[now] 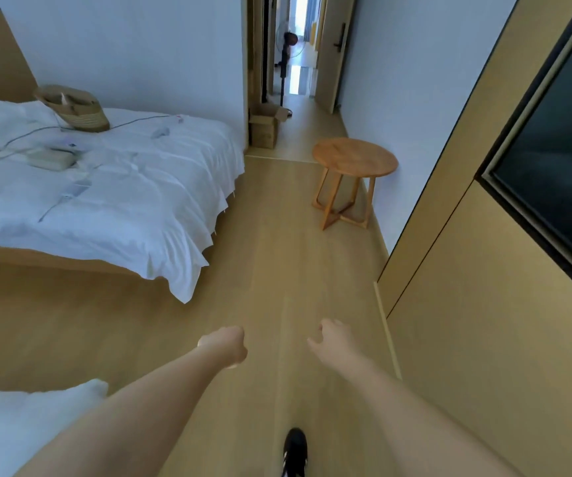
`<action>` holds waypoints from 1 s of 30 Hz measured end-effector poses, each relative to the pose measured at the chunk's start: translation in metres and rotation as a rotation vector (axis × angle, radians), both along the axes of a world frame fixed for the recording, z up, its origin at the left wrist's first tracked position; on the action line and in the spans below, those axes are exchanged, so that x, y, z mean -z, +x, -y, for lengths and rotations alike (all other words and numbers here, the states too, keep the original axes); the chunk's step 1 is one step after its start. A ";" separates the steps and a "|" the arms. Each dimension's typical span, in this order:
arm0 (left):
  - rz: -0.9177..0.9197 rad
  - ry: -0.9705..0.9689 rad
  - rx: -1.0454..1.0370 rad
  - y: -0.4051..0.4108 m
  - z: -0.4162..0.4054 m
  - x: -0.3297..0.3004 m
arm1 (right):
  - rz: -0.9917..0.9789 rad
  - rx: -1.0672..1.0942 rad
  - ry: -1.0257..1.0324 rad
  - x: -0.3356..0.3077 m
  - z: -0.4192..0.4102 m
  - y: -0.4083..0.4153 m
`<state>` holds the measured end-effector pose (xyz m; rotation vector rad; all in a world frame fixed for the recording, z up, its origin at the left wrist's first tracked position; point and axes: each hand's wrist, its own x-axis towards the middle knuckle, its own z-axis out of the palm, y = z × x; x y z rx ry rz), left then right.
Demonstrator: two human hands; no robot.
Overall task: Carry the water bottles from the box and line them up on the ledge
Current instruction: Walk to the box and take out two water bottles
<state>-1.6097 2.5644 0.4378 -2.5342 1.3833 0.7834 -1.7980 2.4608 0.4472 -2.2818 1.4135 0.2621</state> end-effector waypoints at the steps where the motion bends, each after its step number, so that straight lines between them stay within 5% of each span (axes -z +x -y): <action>1: -0.002 -0.009 -0.006 0.009 0.026 0.000 | -0.028 -0.017 -0.030 -0.001 0.028 0.010; 13: 0.059 -0.090 -0.053 0.143 0.286 -0.032 | -0.117 -0.315 -0.114 -0.043 0.284 0.167; 30: 0.091 -0.060 0.136 0.402 0.650 -0.039 | -0.123 -0.163 -0.112 -0.043 0.617 0.398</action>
